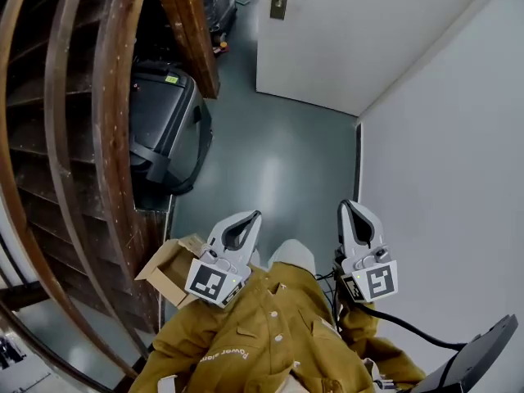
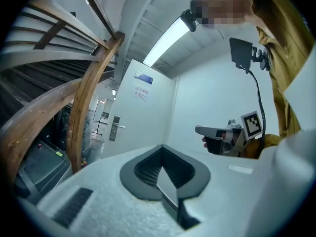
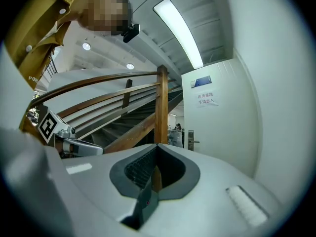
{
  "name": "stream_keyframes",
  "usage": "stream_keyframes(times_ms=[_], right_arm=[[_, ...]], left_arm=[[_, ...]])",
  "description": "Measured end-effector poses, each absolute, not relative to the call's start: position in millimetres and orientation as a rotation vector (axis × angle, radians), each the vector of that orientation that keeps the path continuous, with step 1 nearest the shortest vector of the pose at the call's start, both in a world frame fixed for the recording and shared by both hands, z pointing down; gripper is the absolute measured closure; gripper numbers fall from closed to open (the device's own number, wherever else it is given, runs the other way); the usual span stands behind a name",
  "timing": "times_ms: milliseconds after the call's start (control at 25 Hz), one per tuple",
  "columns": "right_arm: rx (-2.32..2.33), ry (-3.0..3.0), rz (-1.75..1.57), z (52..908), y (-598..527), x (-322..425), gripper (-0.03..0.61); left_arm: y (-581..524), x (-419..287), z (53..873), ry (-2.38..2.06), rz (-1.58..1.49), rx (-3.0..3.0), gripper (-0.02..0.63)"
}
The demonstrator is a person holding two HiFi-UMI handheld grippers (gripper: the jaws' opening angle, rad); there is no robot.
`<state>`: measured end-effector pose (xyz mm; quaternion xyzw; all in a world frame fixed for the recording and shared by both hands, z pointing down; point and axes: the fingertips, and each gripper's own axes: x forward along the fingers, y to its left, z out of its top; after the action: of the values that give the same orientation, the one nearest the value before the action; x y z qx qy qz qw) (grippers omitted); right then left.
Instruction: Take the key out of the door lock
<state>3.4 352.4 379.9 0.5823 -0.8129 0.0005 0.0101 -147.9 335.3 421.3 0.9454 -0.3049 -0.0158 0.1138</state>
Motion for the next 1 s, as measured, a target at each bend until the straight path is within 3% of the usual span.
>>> stream_keyframes(times_ms=[320, 600, 1000], right_arm=[[1.855, -2.528, 0.067, 399.6, 208.9, 55.8, 0.571], [1.762, -2.602, 0.055, 391.6, 72.1, 146.7, 0.571], [1.498, -2.665, 0.013, 393.4, -100.9, 179.0, 0.571]], left_arm=[[193.4, -101.7, 432.0, -0.851, 0.042, 2.788, 0.617], [63.0, -3.0, 416.6, -0.872, 0.058, 2.811, 0.617], [-78.0, 34.5, 425.4, -0.963, 0.019, 2.688, 0.617]])
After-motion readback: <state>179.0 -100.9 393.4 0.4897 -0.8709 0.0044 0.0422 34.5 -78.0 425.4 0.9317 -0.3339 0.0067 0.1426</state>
